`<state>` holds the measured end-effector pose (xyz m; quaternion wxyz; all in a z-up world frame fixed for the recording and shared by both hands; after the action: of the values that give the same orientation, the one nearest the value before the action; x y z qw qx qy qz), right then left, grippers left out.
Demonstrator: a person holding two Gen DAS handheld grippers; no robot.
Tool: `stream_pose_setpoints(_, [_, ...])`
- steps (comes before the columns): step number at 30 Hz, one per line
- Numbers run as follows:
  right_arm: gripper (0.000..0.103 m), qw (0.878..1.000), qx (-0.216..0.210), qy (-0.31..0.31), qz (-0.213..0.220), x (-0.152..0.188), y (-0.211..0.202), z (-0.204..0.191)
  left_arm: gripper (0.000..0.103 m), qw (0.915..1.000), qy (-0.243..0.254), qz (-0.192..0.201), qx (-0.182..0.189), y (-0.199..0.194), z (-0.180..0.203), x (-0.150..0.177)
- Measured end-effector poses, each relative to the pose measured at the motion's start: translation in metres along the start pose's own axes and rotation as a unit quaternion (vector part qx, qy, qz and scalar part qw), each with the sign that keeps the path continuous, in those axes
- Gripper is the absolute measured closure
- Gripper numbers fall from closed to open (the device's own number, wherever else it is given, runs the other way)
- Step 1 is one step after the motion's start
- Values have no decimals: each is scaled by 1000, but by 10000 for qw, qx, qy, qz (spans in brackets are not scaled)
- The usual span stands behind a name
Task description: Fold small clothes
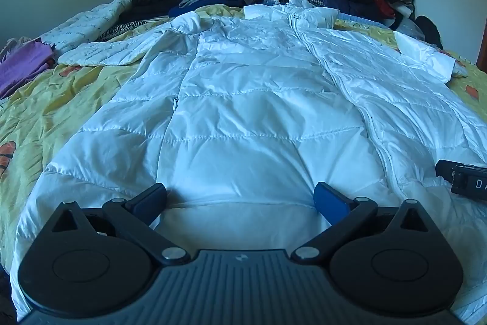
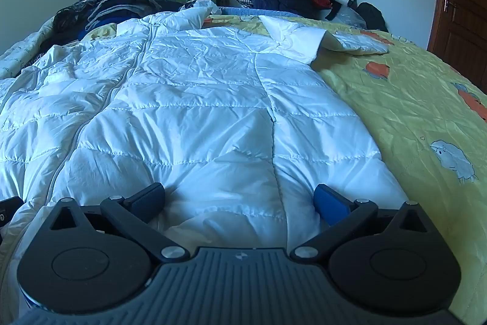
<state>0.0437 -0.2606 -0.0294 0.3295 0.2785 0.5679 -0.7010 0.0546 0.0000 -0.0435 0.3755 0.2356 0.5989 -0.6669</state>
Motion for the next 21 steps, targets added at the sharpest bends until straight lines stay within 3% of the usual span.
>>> stream_pose_setpoints(9, [0,10000,-11,12,-1,0,0,0,0,10000,-41,51,-11,0,-1,0])
stream_pose_setpoints(14, [0,10000,-16,13,3,0,0,0,0,9991,-19,424,16,-1,0,5])
stream_pose_setpoints(21, [0,10000,-11,13,3,0,0,0,0,9984,-17,557,98,-2,0,5])
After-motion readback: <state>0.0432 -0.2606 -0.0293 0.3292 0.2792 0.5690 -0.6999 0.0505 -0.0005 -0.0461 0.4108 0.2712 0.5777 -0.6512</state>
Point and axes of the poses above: each gripper's, at about its wrist camera, not at the fingertips, and y roughly the way its jaws point, z to its right, x to its underside, the point moved 7 cm from there along y, roughly the way its jaws point, and after that the axes turned 12 degrees about -y, right-handed, at the moved point
